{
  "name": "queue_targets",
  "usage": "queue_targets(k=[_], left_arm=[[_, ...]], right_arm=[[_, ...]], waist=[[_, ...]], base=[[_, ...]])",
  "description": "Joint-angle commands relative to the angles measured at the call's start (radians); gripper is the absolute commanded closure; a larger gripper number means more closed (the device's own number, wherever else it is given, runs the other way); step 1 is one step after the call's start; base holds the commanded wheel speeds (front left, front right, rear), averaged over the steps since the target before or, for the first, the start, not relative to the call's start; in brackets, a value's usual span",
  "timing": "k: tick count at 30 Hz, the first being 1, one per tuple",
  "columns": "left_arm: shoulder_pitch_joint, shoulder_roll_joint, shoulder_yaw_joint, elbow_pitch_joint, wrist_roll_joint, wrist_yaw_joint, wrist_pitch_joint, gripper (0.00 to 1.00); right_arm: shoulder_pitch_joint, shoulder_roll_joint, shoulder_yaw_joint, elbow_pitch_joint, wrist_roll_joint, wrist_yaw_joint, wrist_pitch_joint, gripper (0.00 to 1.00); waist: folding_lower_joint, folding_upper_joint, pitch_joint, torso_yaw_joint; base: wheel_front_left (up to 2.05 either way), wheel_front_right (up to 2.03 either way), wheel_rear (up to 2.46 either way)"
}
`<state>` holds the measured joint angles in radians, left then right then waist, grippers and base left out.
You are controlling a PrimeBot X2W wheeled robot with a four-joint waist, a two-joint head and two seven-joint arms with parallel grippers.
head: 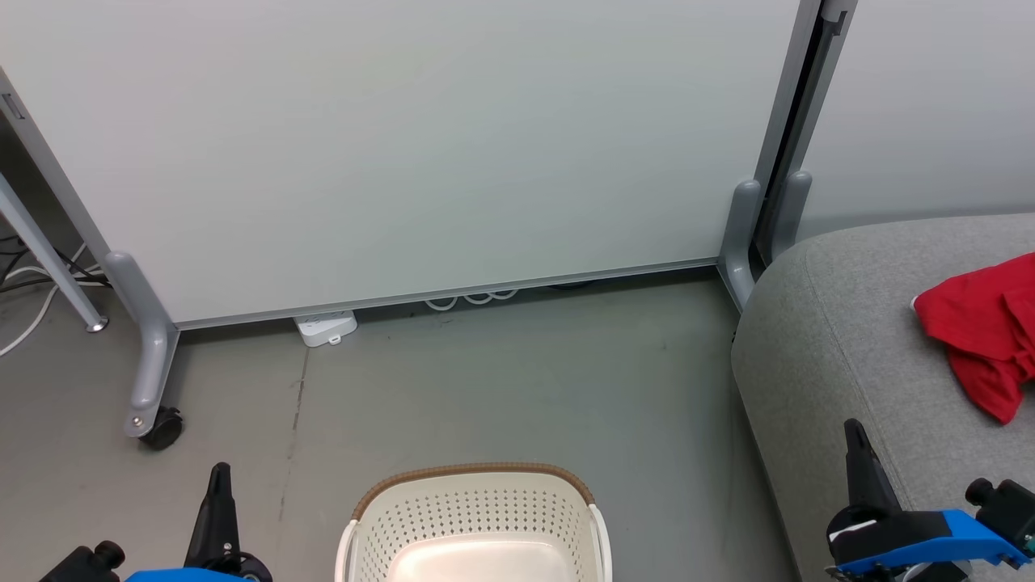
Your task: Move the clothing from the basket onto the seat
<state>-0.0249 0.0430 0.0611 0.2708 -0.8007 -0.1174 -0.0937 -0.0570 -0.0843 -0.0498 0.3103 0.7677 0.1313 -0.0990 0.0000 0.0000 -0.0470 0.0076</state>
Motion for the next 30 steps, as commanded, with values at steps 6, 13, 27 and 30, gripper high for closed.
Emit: queue_targets(k=[6, 13, 27, 30], left_arm=[[-0.037, 0.007, 0.012, -0.017, -0.088, -0.007, 0.022, 1.00], [-0.045, 0.007, 0.018, -0.019, -0.185, -0.009, 0.047, 1.00], [-0.057, 0.008, 0.027, -0.021, -0.338, -0.009, 0.087, 1.00], [-0.059, 0.008, 0.028, -0.022, -0.369, -0.009, 0.094, 1.00]], right_arm=[[-0.032, 0.003, -0.010, -0.022, 0.092, 0.000, 0.023, 1.00], [-0.036, 0.008, -0.018, -0.028, 0.194, 0.000, 0.049, 1.00], [-0.043, 0.015, -0.030, -0.039, 0.354, 0.000, 0.090, 1.00], [-0.044, 0.016, -0.033, -0.040, 0.384, 0.000, 0.099, 1.00]], waist=[[0.0000, 0.0000, 0.003, 0.000], [0.0000, 0.0000, 0.008, -0.001], [0.0000, 0.0000, 0.016, -0.002], [0.0000, 0.0000, 0.018, -0.003]], base=[[0.00, 0.00, 0.00], [0.00, 0.00, 0.00], [0.00, 0.00, 0.00], [0.00, 0.00, 0.00]])
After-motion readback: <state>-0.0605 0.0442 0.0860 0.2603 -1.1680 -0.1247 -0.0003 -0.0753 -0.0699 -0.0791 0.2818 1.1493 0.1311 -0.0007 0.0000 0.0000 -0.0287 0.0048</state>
